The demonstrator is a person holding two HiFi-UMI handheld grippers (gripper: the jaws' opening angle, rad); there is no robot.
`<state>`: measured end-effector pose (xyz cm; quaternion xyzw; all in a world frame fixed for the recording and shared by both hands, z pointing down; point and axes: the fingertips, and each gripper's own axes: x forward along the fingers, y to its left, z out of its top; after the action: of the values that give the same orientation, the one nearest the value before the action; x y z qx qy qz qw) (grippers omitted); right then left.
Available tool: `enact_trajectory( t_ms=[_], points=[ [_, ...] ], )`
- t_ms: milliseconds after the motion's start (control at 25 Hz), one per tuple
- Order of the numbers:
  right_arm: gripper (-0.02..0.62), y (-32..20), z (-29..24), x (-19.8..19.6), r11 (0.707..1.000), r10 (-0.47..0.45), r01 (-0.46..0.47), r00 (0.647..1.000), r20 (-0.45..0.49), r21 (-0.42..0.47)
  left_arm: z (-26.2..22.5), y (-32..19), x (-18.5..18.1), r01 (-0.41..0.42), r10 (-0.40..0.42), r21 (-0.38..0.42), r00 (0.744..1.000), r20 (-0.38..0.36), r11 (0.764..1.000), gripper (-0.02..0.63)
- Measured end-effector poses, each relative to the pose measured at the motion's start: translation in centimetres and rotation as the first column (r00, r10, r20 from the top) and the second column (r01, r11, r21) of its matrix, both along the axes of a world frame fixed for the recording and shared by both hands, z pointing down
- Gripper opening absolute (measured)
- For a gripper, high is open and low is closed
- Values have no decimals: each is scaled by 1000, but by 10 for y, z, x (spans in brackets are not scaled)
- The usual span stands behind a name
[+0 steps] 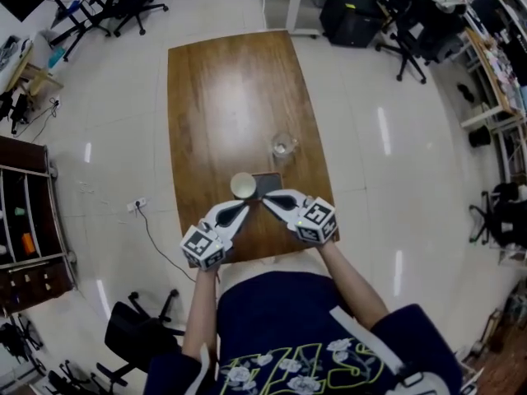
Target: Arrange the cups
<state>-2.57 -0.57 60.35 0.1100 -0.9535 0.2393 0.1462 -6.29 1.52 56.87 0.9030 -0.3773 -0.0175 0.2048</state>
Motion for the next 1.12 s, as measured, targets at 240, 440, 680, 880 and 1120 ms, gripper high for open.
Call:
enact_trajectory(
  t_ms=[240,440,680,880,1120],
  points=[
    [-5,-7,-14,7,997,41,-47,996,84,68,36,2,-9,40,-39,-39,999,36,998,3],
    [-6,-17,-10,19,991,78,-86,994,81,107,43,0,-5,32,-32,-15,999,41,999,3],
    [-5,-24,1,21,990,82,-91,992,96,104,28,-6,-4,33,-34,40,999,22,999,2],
    [-5,-26,-2,14,993,73,-81,994,86,90,33,-3,-3,22,-23,29,999,40,999,2],
    [-5,-32,7,14,986,44,-55,996,75,156,37,-6,-7,39,-39,12,999,36,999,2]
  ],
)
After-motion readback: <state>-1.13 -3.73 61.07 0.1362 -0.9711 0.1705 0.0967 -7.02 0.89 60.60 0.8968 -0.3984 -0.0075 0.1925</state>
